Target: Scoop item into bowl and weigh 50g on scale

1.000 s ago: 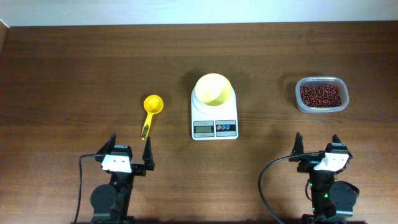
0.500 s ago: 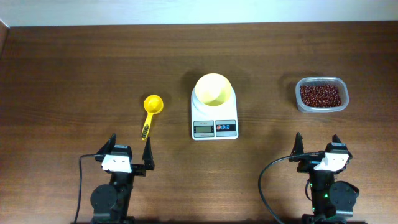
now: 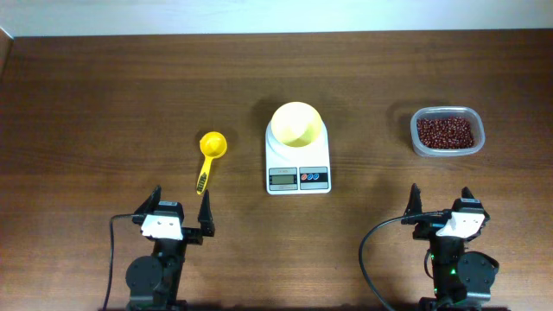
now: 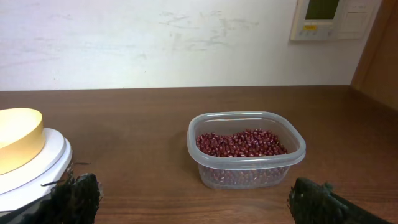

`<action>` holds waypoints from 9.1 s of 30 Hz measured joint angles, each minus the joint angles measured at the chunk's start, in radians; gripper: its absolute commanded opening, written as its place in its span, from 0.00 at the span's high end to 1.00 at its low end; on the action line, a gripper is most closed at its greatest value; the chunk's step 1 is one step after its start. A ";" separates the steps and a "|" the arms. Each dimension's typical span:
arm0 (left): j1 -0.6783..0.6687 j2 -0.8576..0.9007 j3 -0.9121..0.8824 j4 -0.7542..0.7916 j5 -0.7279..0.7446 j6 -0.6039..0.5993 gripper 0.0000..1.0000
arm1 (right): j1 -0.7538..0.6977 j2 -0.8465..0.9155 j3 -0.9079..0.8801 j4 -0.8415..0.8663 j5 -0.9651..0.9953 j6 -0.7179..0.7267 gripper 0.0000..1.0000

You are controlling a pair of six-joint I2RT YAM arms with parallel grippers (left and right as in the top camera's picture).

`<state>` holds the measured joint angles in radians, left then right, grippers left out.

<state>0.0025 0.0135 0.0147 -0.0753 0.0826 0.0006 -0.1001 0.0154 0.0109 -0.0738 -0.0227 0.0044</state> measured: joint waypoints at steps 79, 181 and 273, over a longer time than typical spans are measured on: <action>0.001 1.469 1.532 -0.967 -0.018 0.116 0.01 | 0.000 -0.002 0.000 -0.001 0.001 0.000 0.01; 0.005 1.538 2.000 -1.482 0.049 -0.992 1.00 | 0.000 0.517 0.795 -0.512 -0.243 0.287 0.01; -0.362 1.741 1.975 -1.213 0.043 -1.230 0.01 | 0.213 1.421 1.014 0.014 -0.797 0.693 0.96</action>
<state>-0.3599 1.7546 1.9892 -1.2881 0.1253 -1.2293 0.1131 1.4364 1.0252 -0.0601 -0.8192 0.6975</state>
